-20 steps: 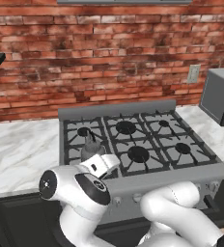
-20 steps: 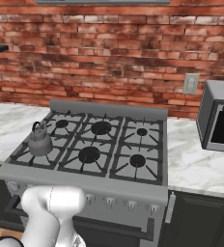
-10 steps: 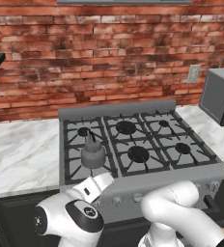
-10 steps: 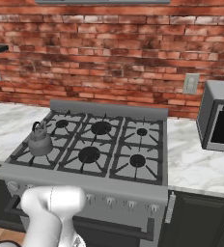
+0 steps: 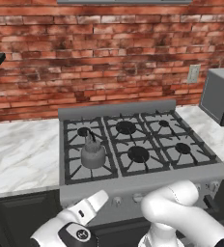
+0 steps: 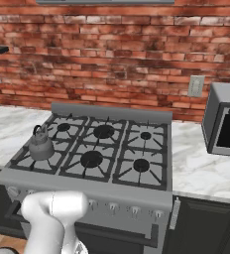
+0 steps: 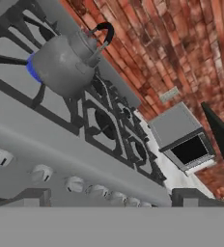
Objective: The kettle is done boiling. Turn off the stove, then wait for 300 timesteps before moving the kettle to the dining table.
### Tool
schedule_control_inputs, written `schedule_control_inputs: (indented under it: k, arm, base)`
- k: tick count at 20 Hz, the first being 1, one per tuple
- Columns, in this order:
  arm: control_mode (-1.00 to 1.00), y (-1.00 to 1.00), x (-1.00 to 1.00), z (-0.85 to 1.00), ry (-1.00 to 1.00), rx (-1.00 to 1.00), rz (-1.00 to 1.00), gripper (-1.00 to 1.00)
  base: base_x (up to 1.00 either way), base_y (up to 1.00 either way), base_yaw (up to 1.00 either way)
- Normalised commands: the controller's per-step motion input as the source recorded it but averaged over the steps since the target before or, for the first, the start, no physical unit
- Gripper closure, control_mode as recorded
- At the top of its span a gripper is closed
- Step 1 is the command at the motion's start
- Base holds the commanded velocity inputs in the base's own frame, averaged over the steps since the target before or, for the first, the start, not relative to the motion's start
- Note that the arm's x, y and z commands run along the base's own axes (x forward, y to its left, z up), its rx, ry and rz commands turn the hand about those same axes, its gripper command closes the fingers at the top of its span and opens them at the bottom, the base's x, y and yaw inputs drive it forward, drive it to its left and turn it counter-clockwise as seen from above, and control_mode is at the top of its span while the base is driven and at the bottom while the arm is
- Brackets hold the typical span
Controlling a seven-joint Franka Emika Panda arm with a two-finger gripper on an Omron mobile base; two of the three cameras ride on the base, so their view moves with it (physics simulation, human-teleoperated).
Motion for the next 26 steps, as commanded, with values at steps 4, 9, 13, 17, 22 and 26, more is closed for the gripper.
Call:
schedule_control_inputs:
  k: [4,9,13,17,22,26]
  arm:
    - [-1.00,0.04,0.00,-0.39,-0.16,0.00,0.00,-1.00]
    - [-1.00,0.08,-0.07,-0.36,-0.12,0.00,0.03,-1.00]
    - [-1.00,0.04,-0.03,-0.41,-0.07,0.00,0.11,-1.00]
    - [-1.00,0.04,0.00,-0.43,-0.03,0.00,0.17,-1.00]
    - [-1.00,0.03,0.00,-0.37,0.00,0.00,0.19,-1.00]
    - [-1.00,0.04,0.13,-0.30,0.03,0.00,0.18,-1.00]
  base:
    - [0.00,0.00,0.00]
    - [0.00,0.00,0.00]
    - [0.00,0.00,0.00]
    - [0.00,0.00,0.00]
    - [0.00,0.00,0.00]
    - [0.00,0.00,0.00]
